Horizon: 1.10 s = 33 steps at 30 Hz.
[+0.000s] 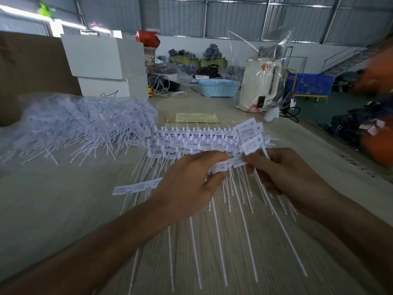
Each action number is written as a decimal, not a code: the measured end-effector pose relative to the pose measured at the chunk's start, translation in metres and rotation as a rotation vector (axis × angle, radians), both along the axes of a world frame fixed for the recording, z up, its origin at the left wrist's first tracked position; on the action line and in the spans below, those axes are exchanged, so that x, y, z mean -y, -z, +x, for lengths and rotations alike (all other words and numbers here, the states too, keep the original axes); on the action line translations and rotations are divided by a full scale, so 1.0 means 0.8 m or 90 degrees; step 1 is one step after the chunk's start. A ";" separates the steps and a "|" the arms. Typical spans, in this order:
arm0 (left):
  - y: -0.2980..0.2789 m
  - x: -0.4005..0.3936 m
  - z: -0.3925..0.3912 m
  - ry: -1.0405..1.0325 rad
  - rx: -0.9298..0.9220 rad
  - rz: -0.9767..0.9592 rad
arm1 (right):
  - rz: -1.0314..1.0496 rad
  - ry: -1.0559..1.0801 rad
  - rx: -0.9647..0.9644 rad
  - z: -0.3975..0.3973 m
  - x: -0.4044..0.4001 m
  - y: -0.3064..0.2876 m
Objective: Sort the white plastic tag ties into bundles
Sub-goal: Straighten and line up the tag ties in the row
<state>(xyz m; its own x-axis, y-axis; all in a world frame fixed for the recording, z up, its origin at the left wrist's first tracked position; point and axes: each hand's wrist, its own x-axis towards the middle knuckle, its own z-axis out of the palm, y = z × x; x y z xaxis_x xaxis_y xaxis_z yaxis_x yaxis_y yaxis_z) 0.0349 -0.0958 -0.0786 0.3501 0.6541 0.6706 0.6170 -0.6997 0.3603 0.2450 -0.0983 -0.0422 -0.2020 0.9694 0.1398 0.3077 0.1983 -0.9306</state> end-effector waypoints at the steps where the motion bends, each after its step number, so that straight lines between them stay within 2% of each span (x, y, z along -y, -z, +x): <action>1: -0.001 0.000 -0.001 -0.003 0.001 0.005 | 0.056 -0.002 0.045 0.000 0.000 0.000; 4: -0.001 -0.001 -0.006 -0.008 -0.012 0.014 | 0.162 -0.015 0.128 0.001 0.003 -0.004; 15: 0.004 0.002 -0.002 0.038 -0.043 0.002 | 0.324 -0.089 0.308 0.009 0.012 -0.011; 20: 0.003 -0.002 -0.001 0.047 -0.010 -0.001 | 0.430 -0.085 0.360 0.009 0.010 -0.010; 23: -0.003 -0.003 -0.003 0.053 0.006 0.005 | 0.374 -0.056 0.295 0.014 0.004 -0.007; 27: -0.003 0.000 0.001 0.031 0.011 -0.005 | 0.263 -0.081 0.282 0.018 -0.004 -0.004; 31: -0.003 -0.001 -0.001 0.020 0.013 -0.029 | 0.244 -0.081 0.219 0.026 -0.008 -0.005; 33: -0.003 0.001 0.000 0.026 0.017 -0.036 | 0.251 -0.067 0.242 0.029 -0.009 -0.005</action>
<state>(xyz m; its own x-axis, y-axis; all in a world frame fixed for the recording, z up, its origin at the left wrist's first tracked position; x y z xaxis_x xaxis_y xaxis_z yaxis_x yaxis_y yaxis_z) 0.0352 -0.0964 -0.0760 0.3600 0.6767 0.6422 0.5783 -0.7020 0.4156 0.2684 -0.0915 -0.0378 -0.4024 0.8300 0.3862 0.5669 0.5572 -0.6068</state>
